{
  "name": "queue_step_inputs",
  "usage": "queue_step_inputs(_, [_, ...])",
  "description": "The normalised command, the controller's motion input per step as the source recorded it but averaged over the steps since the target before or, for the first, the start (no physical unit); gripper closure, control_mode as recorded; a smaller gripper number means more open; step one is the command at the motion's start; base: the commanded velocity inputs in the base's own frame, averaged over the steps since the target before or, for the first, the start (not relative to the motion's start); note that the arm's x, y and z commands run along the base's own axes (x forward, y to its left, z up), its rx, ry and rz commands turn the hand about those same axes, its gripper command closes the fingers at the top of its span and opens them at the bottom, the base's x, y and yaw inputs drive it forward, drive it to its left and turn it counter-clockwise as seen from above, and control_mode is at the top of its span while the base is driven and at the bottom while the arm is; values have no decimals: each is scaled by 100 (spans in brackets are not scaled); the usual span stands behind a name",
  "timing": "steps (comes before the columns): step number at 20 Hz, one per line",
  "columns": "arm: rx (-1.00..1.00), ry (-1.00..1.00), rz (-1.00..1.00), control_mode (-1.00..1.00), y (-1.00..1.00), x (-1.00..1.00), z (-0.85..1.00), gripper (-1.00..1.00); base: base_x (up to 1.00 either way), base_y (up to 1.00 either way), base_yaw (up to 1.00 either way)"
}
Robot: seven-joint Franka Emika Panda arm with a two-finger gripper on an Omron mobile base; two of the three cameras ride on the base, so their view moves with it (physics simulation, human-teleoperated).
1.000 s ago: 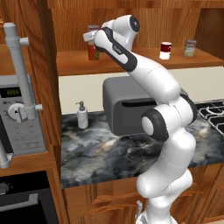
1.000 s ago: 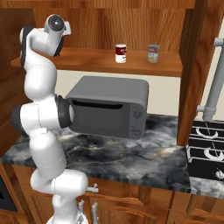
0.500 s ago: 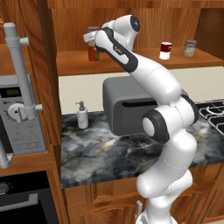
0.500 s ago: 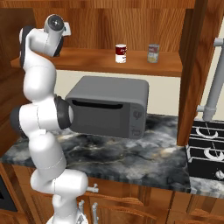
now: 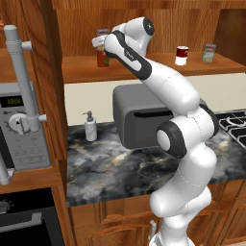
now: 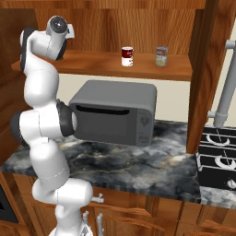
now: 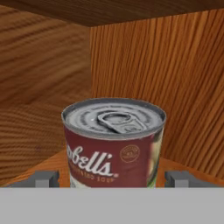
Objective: Stack two cans on top of the other two cans in the cabinet.
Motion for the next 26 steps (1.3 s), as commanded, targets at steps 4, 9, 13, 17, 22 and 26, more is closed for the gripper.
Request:
queue_step_inputs(4, [0,1,-1,-100,-17,-14,-3,-100,0,0,0])
queue_step_inputs(9, [0,0,-6,-100,-17,-30,-4,-100,0,0,0])
queue_step_inputs(13, [0,0,-8,-100,-10,-48,-4,-100,0,0,0])
queue_step_inputs(17, [0,0,-7,-100,-11,-59,-8,-100,0,0,0])
queue_step_inputs(22, [0,0,-7,-100,-18,-58,-2,-100,0,0,0])
queue_step_inputs(26, [0,0,-10,-100,-26,-50,3,-100,0,0,0])
